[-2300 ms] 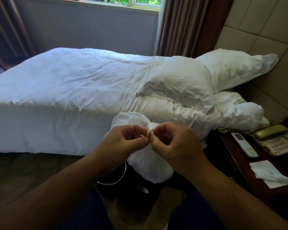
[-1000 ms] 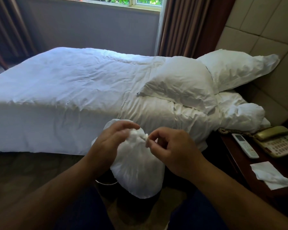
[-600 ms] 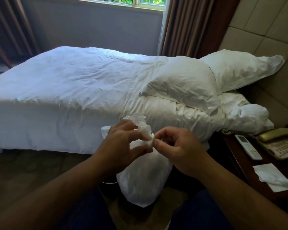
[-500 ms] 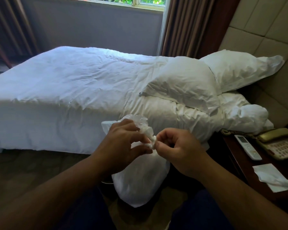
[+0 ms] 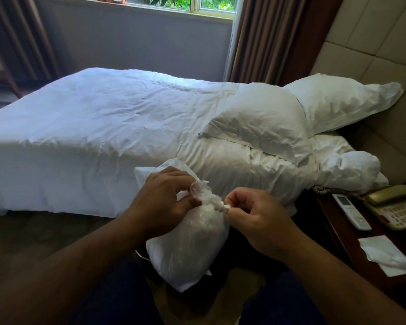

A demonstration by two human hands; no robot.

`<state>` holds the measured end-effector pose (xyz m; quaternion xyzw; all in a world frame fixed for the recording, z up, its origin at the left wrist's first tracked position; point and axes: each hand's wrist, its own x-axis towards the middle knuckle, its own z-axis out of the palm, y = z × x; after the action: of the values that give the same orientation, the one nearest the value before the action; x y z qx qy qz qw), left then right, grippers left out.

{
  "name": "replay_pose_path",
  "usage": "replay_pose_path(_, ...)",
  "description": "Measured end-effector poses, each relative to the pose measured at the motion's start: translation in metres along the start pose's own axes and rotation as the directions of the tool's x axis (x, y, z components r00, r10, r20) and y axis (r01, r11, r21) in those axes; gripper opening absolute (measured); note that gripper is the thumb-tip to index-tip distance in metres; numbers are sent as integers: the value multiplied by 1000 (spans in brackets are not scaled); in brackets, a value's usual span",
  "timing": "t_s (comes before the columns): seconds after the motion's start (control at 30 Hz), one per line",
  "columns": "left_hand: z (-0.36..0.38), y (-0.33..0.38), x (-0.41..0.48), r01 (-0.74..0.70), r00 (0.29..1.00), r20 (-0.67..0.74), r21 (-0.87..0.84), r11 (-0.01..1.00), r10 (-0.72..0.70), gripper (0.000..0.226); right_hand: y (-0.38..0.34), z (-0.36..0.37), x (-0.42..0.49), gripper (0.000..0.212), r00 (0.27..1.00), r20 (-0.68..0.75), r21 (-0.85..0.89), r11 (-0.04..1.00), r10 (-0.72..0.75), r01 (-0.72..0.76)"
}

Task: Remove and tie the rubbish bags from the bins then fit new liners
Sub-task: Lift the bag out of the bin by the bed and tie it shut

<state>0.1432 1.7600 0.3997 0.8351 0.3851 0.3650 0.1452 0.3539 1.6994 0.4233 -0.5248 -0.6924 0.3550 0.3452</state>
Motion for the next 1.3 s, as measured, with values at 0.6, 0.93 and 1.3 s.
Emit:
replay_pose_path(0.6,16,-19,-17,104,991,85,-37,994,-101,23,12,3,4,25,999,47,-142,990,27,-20)
replay_pose_path(0.93,52,-40,-7,193,974,138,-85,978,-180,23,45,3,40,10,988,96,227,964,122,-141)
replay_pose_path(1.3,104,-127,8,444,883,224,-111,889,-413,54,123,27,123,9,901,296,176,909,317,-377)
